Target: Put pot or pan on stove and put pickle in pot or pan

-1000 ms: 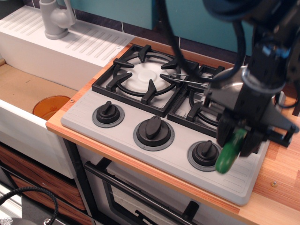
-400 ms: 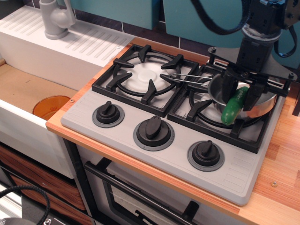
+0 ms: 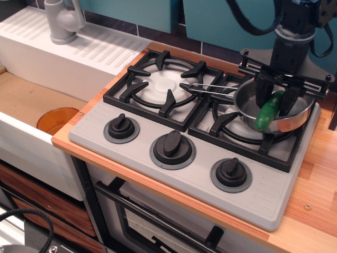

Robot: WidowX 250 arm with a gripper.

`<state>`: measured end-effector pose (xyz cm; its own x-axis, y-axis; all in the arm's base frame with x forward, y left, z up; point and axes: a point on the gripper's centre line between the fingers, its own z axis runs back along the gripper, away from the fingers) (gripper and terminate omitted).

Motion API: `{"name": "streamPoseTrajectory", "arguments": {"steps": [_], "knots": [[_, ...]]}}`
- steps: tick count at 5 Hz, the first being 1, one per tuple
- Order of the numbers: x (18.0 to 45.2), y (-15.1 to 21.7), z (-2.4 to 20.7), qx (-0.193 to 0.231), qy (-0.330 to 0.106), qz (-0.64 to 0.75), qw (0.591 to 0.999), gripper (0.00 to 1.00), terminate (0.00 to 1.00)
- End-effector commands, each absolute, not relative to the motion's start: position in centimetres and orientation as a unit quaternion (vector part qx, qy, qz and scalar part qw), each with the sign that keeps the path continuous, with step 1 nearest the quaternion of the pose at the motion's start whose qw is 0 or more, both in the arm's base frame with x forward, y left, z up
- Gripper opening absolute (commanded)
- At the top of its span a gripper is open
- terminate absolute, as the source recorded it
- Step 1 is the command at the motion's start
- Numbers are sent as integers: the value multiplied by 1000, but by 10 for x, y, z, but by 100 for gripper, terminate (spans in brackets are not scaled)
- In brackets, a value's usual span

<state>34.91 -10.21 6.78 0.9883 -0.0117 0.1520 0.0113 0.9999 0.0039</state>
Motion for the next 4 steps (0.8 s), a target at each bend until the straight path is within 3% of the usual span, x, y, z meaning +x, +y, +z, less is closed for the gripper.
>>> {"name": "streamPoseTrajectory", "arguments": {"steps": [1, 3, 4], "knots": [[373, -102, 79, -6, -120, -7, 993, 100, 0], [369, -100, 81, -6, -120, -13, 993, 100, 0], [357, -101, 100, -6, -94, -7, 996, 100, 0]]}}
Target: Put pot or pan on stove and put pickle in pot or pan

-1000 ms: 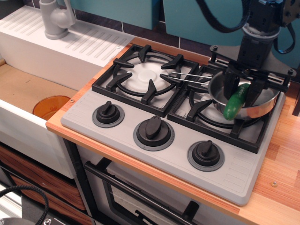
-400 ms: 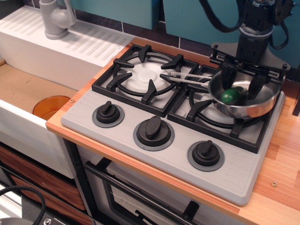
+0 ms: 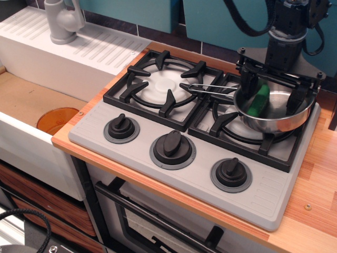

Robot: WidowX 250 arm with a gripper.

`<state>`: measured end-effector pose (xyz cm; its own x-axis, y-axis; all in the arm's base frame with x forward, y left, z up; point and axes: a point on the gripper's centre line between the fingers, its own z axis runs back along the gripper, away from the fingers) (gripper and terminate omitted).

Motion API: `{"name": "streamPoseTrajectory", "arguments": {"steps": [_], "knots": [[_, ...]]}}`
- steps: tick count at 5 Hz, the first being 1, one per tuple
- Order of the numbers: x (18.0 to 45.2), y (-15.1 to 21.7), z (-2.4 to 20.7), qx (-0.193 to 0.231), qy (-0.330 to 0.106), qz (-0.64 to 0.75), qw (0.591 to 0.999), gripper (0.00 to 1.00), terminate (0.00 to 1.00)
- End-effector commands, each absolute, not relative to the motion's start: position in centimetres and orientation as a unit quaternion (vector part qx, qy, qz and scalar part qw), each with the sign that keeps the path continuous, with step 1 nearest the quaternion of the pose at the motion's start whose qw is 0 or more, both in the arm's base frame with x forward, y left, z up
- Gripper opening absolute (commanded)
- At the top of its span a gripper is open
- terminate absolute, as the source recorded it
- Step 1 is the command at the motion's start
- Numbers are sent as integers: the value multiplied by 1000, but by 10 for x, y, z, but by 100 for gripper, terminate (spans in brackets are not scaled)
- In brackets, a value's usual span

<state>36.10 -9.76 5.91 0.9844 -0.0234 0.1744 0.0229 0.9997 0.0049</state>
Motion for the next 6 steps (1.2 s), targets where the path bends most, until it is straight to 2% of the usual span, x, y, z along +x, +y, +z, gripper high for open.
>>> {"name": "streamPoseTrajectory", "arguments": {"steps": [1, 3, 5, 6], "knots": [[347, -95, 119, -3, -73, -9, 997, 100, 0], [347, -70, 124, -6, -72, -30, 997, 100, 0], [361, -23, 120, -21, -82, -67, 994, 100, 0], [367, -18, 117, -29, -72, -62, 995, 100, 0]]}}
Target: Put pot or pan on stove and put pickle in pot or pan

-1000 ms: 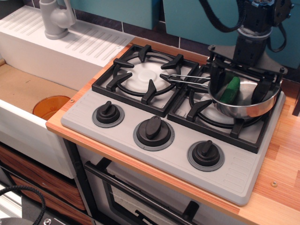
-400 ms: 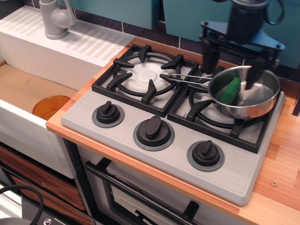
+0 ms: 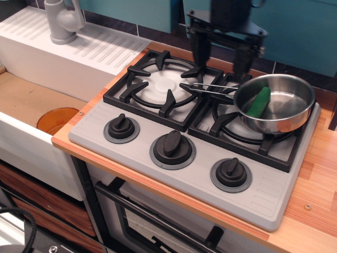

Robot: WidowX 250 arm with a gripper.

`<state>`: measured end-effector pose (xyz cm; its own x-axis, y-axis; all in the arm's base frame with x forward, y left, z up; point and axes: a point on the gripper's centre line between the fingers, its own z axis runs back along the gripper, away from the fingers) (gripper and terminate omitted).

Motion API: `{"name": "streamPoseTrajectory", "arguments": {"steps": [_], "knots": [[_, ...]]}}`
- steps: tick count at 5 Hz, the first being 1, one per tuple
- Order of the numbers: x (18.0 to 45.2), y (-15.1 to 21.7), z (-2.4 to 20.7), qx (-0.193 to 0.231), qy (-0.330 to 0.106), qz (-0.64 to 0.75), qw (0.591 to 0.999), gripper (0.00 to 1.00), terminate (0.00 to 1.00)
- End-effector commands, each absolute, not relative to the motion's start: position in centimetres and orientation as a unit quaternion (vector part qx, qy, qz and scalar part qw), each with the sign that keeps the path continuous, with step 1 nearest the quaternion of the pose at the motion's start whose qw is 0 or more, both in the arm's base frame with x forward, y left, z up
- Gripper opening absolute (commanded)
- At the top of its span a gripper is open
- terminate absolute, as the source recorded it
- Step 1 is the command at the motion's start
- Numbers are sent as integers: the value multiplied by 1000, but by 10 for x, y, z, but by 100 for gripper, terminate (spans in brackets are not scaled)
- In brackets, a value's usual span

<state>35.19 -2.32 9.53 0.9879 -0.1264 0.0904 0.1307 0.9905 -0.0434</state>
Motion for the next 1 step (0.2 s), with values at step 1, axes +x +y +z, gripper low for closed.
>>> {"name": "streamPoseTrajectory", "arguments": {"steps": [1], "knots": [[377, -20, 110, -40, -76, -49, 995, 100, 100]]}}
